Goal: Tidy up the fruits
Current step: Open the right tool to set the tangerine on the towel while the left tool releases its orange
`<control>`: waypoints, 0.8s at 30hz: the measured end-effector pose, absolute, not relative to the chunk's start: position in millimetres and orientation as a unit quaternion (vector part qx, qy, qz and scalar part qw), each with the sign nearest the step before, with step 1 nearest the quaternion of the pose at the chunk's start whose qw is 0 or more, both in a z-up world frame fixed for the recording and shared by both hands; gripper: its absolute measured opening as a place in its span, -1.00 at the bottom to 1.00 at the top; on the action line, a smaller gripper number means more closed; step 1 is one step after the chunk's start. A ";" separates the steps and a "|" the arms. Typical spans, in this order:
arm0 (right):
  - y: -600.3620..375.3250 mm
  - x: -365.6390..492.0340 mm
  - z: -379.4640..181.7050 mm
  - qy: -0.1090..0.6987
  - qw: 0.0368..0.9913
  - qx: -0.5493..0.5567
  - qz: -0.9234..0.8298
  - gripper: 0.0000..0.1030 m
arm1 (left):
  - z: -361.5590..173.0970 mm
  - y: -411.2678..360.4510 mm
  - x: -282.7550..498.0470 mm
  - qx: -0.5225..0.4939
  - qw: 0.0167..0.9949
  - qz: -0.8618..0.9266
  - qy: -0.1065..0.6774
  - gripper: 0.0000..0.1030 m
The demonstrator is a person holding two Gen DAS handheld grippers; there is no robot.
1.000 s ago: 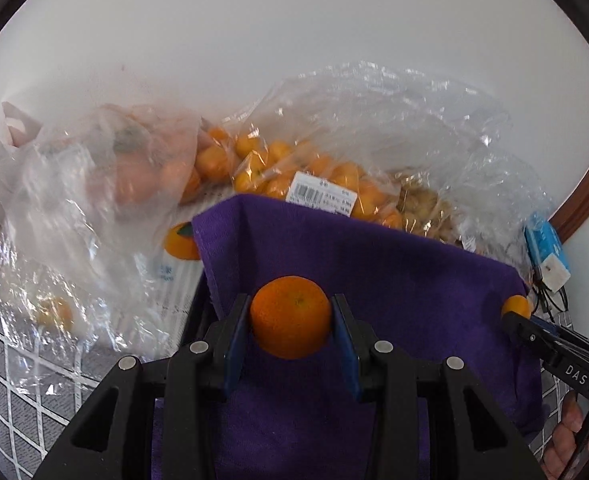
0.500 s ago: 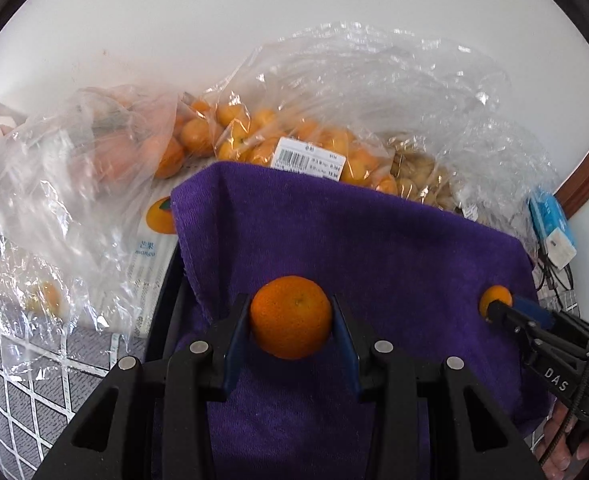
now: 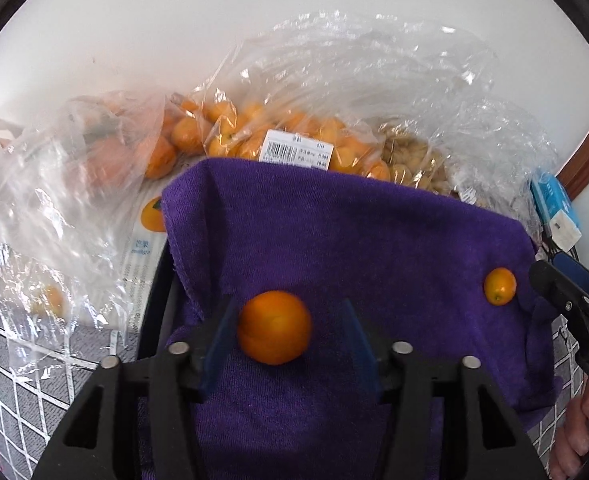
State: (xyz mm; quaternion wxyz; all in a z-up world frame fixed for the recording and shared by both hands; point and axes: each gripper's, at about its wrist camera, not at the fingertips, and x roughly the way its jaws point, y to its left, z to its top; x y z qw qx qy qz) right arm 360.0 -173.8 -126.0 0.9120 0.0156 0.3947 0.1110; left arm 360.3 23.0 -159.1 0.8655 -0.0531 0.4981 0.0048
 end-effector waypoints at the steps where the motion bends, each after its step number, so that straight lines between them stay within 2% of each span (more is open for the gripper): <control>1: -176.1 359.3 -123.7 0.392 0.912 0.026 0.114 0.27 | -156.4 22.5 359.4 -0.052 0.867 0.006 0.495 0.05; 10: -191.4 346.9 -100.9 0.337 0.932 0.085 0.105 0.27 | -124.5 17.1 345.4 -0.043 0.890 0.004 0.454 0.05; 24: -215.5 274.8 -90.8 0.390 0.916 0.065 0.068 0.27 | -51.3 1.7 308.9 -0.040 0.925 -0.040 0.376 0.05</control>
